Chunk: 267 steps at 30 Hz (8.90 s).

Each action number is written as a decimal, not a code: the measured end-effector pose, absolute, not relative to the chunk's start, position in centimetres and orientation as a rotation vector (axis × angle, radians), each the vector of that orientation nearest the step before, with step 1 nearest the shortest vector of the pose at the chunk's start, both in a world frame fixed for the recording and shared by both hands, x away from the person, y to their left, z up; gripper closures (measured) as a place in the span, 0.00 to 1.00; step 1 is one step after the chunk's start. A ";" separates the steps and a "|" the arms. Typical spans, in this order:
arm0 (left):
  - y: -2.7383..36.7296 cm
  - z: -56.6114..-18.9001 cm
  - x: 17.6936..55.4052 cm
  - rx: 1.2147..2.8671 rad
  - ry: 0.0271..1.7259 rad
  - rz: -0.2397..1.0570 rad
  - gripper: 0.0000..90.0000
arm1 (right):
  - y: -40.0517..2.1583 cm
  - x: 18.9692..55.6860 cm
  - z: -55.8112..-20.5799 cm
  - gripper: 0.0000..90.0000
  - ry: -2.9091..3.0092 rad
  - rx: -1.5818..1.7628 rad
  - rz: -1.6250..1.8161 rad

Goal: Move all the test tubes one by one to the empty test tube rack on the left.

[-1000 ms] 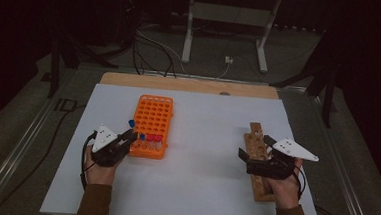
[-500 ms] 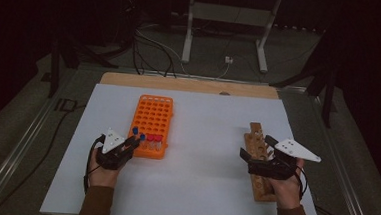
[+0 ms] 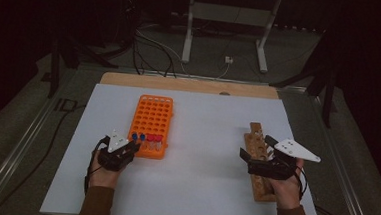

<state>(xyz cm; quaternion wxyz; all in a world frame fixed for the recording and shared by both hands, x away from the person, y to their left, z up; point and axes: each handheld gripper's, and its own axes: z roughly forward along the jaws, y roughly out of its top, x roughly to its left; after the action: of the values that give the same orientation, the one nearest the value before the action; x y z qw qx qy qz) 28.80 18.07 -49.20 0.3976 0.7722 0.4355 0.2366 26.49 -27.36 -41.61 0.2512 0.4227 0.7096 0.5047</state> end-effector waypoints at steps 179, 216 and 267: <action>0.6 -44.5 27.9 1.906 0.618 0.332 0.85 | -23.1 27.6 -40.1 0.26 2.169 0.996 1.460; 15.2 -42.9 27.6 1.787 0.822 0.430 0.85 | -27.3 28.3 -40.6 0.00 2.044 1.147 1.415; 20.8 -47.0 30.6 1.657 1.130 0.655 0.85 | -27.5 28.3 -40.5 0.00 2.035 1.140 1.436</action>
<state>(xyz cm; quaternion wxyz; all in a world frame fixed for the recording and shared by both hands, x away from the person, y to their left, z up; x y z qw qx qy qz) 30.57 20.79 -47.04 0.4931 0.6832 0.4660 0.2699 28.28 -27.50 -40.54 0.1997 0.4078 0.7280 0.5136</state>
